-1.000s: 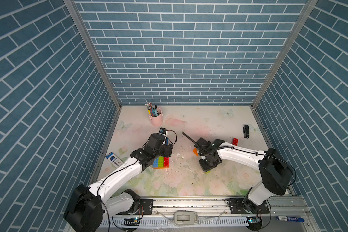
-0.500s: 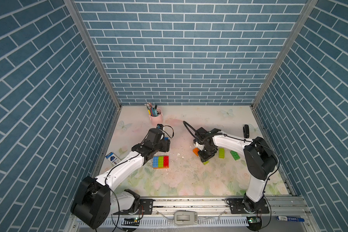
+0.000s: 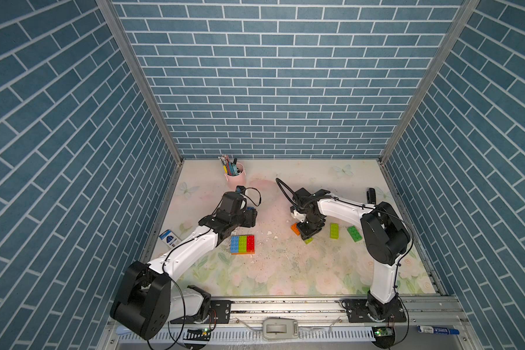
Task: Assemble a rectangle with lego
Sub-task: Pick up the lego brick from the center of the board, then place the lego brick at the center of the board.
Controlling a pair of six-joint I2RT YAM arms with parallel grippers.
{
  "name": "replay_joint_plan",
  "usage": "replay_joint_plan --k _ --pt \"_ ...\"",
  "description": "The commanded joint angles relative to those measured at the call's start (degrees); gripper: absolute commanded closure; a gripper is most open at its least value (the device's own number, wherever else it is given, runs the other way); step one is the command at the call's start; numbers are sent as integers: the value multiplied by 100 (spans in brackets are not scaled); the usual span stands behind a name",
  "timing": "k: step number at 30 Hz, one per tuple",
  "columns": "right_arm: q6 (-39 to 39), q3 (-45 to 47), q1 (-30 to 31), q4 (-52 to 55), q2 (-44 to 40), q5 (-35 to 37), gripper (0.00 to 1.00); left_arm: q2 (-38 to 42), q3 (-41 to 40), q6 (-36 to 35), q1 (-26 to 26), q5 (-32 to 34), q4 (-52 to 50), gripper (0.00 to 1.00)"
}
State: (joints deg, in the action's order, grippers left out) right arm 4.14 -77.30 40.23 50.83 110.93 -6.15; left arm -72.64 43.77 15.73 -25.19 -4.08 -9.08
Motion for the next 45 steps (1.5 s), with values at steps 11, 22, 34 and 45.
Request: replay_joint_plan --k 11,22,34,45 --pt "-37 -215 151 177 213 308 80 57 5 44 58 -111 129 30" --pt "93 -284 244 155 219 353 79 142 -21 44 62 -93 119 30" --pt "167 -338 266 129 314 372 79 167 -45 62 71 -128 151 30" --pt "144 -481 267 147 481 386 79 179 -61 77 74 -152 161 30"
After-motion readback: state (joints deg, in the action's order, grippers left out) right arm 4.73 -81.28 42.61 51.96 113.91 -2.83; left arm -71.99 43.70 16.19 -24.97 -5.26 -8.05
